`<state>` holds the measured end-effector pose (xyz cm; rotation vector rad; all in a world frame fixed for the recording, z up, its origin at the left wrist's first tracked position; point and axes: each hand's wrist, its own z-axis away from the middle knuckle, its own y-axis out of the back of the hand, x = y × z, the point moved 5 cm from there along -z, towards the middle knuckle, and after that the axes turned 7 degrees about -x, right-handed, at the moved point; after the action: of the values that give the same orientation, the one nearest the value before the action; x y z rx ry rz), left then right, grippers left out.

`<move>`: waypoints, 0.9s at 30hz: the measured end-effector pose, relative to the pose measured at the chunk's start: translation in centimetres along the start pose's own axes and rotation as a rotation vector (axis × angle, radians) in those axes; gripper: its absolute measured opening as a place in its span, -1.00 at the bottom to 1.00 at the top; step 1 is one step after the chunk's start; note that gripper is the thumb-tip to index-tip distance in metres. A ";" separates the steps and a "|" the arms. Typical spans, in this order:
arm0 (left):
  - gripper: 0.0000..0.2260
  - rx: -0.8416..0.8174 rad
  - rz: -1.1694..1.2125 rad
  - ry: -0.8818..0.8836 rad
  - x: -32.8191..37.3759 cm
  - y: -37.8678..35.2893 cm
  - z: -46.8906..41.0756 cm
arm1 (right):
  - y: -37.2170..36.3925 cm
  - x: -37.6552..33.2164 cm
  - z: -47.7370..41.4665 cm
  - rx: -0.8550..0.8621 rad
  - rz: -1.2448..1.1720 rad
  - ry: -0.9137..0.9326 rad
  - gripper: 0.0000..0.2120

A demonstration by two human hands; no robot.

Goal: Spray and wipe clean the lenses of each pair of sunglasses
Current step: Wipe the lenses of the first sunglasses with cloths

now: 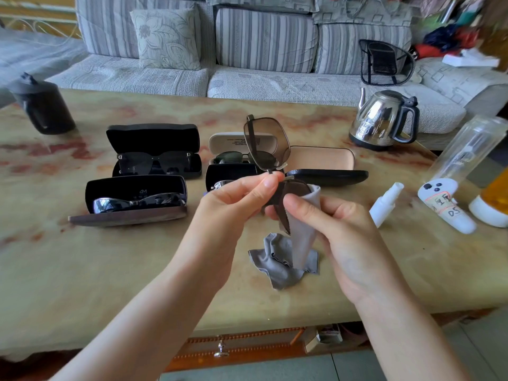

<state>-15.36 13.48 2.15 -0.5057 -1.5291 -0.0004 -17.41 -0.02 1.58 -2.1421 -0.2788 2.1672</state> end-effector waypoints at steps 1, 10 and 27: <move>-0.79 -0.002 -0.008 -0.003 0.1 0.0 0.0 | 0.0 0.0 -0.1 0.003 -0.027 0.012 -0.68; -0.78 0.000 0.022 -0.020 0.4 0.3 -0.1 | -0.2 -0.6 0.1 0.025 0.196 0.135 -0.53; -0.81 -0.127 -0.095 0.036 -0.3 0.0 -0.2 | 0.8 -0.9 -0.3 0.051 0.343 0.198 -0.67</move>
<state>-15.14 13.34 1.90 -0.5304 -1.5232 -0.1806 -17.06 -0.93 2.34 -2.5052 0.1688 2.0633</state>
